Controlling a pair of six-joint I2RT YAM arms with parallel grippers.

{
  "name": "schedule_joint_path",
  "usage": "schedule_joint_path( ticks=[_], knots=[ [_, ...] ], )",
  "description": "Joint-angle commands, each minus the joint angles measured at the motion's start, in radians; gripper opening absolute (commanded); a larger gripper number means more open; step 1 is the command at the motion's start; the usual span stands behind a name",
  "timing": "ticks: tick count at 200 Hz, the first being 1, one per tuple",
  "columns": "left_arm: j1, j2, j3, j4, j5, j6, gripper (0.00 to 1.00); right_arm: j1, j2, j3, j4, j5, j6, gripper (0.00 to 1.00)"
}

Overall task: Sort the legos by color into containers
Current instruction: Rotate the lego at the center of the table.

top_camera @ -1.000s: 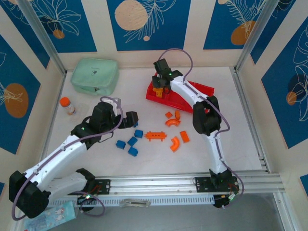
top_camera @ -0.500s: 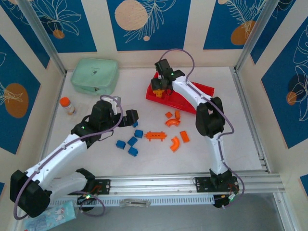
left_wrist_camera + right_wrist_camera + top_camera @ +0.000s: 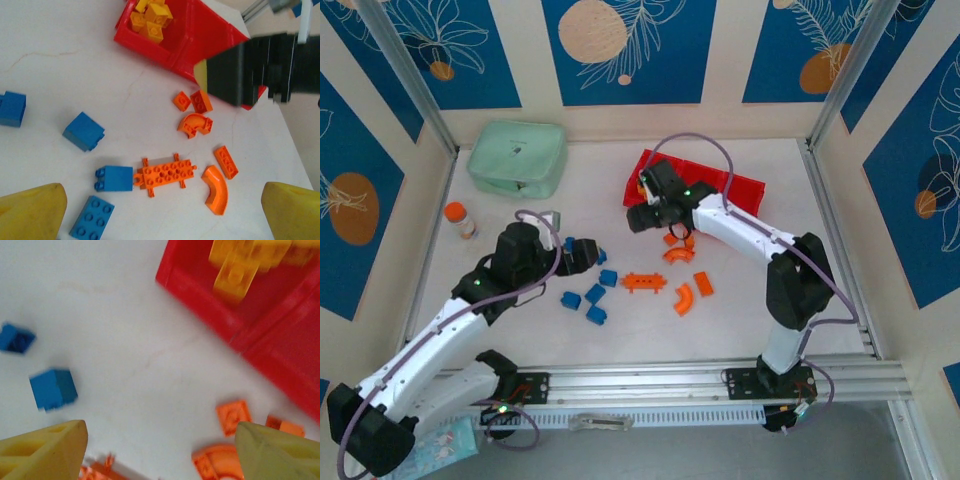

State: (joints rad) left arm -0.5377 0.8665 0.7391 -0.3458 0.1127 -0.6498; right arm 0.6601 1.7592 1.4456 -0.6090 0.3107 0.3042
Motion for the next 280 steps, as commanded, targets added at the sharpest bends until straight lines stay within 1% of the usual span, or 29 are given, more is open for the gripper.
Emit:
schedule_joint_path(
  ticks=[1, 35, 58, 98, 152, 181, 209, 227, 251, 280],
  knots=[
    [0.012, -0.051, -0.033, -0.047, 0.017, -0.023, 0.99, 0.051, -0.045, -0.075, -0.08, 0.016, 0.029, 0.8],
    [0.014, -0.117, -0.078, -0.066, 0.02, -0.055, 0.99, 0.139, -0.066, -0.182, -0.129, 0.078, 0.041, 0.84],
    [0.013, -0.158, -0.106, -0.084, 0.0, -0.066, 0.99, 0.186, -0.062, -0.242, -0.133, 0.091, 0.056, 0.86],
    [0.013, -0.199, -0.147, -0.09, -0.015, -0.088, 0.99, 0.231, -0.028, -0.286, -0.12, 0.13, 0.068, 0.91],
    [0.013, -0.205, -0.153, -0.101, -0.016, -0.084, 1.0, 0.232, 0.041, -0.256, -0.108, 0.165, 0.059, 0.95],
    [0.013, -0.213, -0.143, -0.121, -0.025, -0.074, 0.99, 0.225, 0.071, -0.236, -0.103, 0.172, 0.051, 0.96],
    [0.013, -0.221, -0.143, -0.118, -0.036, -0.07, 0.99, 0.197, 0.089, -0.217, -0.09, 0.168, 0.062, 0.96],
    [0.013, -0.218, -0.143, -0.111, -0.036, -0.07, 0.99, 0.182, 0.101, -0.196, -0.091, 0.171, 0.066, 0.94],
    [0.013, -0.208, -0.141, -0.106, -0.036, -0.067, 0.99, 0.165, 0.104, -0.185, -0.063, 0.128, 0.063, 0.88],
    [0.013, -0.195, -0.136, -0.1, -0.039, -0.058, 0.99, 0.149, 0.134, -0.157, -0.041, 0.099, 0.039, 0.82]
  ],
)
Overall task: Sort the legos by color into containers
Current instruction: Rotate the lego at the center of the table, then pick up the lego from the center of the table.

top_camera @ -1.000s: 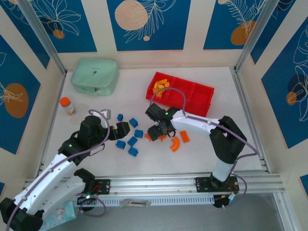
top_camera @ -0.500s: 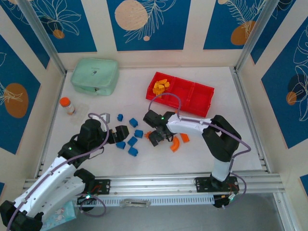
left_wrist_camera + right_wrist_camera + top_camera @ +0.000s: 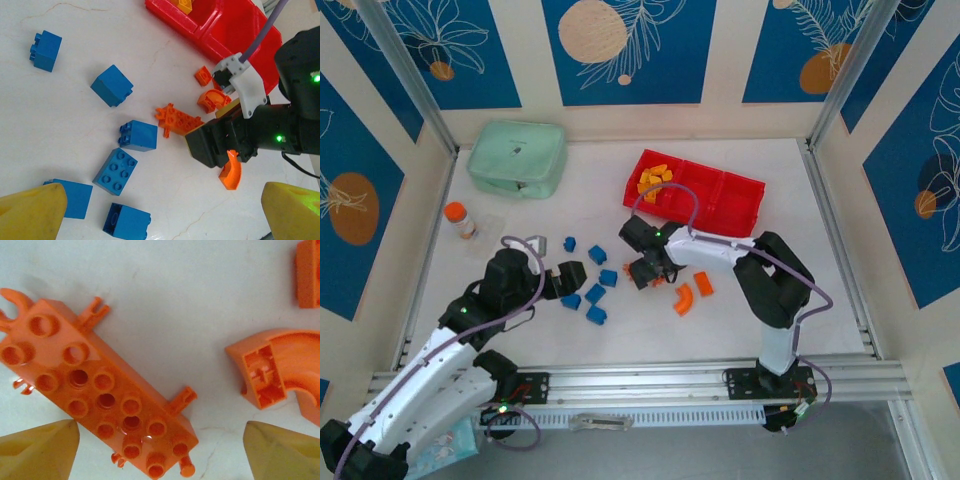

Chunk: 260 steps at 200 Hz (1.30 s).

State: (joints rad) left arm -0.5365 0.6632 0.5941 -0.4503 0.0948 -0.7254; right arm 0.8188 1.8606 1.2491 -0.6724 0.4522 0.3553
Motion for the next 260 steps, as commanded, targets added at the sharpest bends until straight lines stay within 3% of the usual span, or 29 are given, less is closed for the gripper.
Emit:
schedule_joint_path(
  ticks=[1, 67, 170, 260],
  knots=[
    [0.012, 0.009, 0.01, 0.005, -0.021, 0.019, 0.99, -0.01, 0.033, 0.039, 0.022, -0.042, -0.013, 0.82],
    [0.012, 0.029, 0.022, 0.006, -0.026, 0.031, 0.99, -0.037, 0.071, 0.075, 0.052, -0.089, -0.052, 0.62],
    [0.013, 0.066, 0.042, 0.025, -0.013, 0.03, 0.99, -0.035, 0.096, 0.067, 0.063, -0.119, -0.065, 0.38],
    [0.013, 0.101, 0.084, 0.061, 0.033, 0.026, 0.99, -0.104, -0.077, 0.043, 0.027, -0.206, -0.004, 0.29]
  ],
)
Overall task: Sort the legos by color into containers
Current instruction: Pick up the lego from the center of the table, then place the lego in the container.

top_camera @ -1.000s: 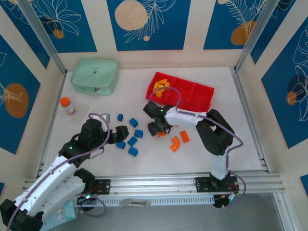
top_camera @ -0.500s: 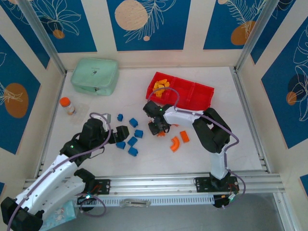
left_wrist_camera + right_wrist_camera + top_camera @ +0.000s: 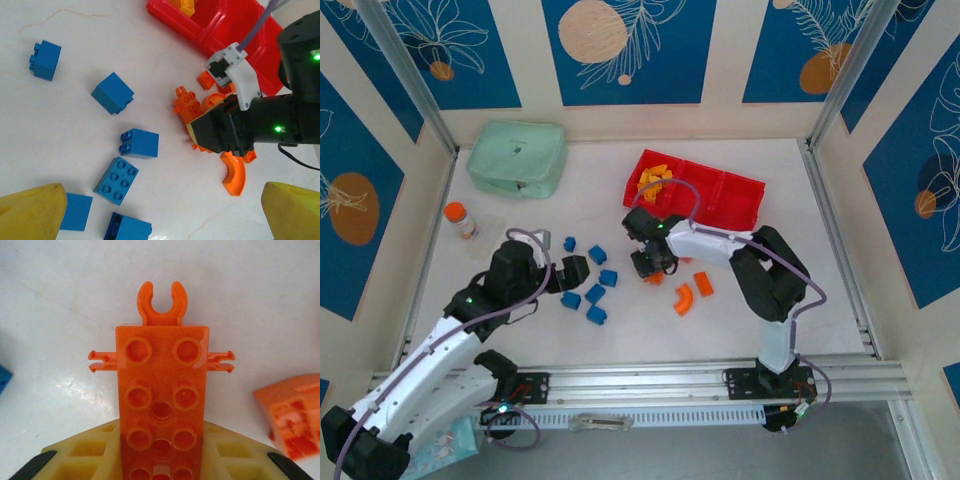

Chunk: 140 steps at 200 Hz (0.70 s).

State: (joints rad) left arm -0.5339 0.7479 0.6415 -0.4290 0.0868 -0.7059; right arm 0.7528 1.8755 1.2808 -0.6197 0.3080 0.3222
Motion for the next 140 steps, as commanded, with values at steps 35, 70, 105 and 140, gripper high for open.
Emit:
schedule_joint_path(
  ticks=[35, 70, 105, 140],
  knots=[
    [0.01, 0.055, 0.049, 0.103, 0.085, 0.005, 0.99, -0.125, -0.163, 0.052, -0.051, -0.057, 0.04, 0.29],
    [0.01, 0.114, 0.081, 0.174, 0.111, 0.022, 0.99, -0.229, -0.168, 0.126, -0.06, -0.018, 0.053, 0.29],
    [-0.001, 0.206, 0.12, 0.238, 0.143, 0.029, 0.99, -0.326, -0.1, 0.225, -0.053, 0.032, 0.079, 0.29],
    [-0.025, 0.279, 0.129, 0.319, 0.14, 0.03, 0.99, -0.398, 0.016, 0.348, -0.04, 0.052, 0.067, 0.29]
  ],
)
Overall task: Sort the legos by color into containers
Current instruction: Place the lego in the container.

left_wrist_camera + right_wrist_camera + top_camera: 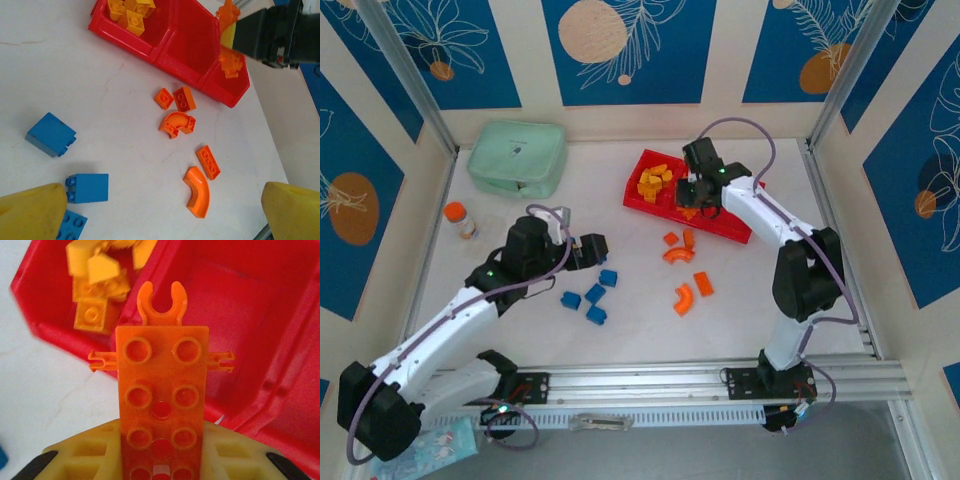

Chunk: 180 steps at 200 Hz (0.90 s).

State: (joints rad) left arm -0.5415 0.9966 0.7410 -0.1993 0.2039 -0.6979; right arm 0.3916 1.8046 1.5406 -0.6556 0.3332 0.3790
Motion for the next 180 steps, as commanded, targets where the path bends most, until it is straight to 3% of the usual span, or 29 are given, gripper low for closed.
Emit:
schedule_joint_path(
  ticks=[1, 39, 73, 87, 112, 180],
  knots=[
    [-0.018, 0.032, 0.029, 0.092, 0.022, 0.022, 0.99, -0.039, 0.092, 0.092, -0.005, 0.027, 0.009, 0.29],
    [-0.022, 0.121, 0.061, 0.128, 0.027, 0.039, 0.99, -0.074, 0.246, 0.248, -0.029, 0.048, -0.013, 0.3],
    [-0.021, 0.173, 0.107, 0.123, 0.042, 0.064, 0.99, -0.075, 0.308, 0.351, -0.084, 0.07, -0.01, 0.43],
    [-0.021, 0.186, 0.125, 0.098, 0.045, 0.074, 0.99, -0.07, 0.288, 0.337, -0.072, 0.067, -0.009, 0.52],
    [-0.022, 0.18, 0.132, 0.075, 0.048, 0.077, 0.99, -0.062, 0.241, 0.326, -0.092, 0.069, -0.007, 0.59],
    [-0.068, 0.122, 0.08, 0.055, 0.055, 0.062, 0.99, 0.022, 0.0, 0.006, -0.093, -0.012, 0.068, 0.67]
  ],
)
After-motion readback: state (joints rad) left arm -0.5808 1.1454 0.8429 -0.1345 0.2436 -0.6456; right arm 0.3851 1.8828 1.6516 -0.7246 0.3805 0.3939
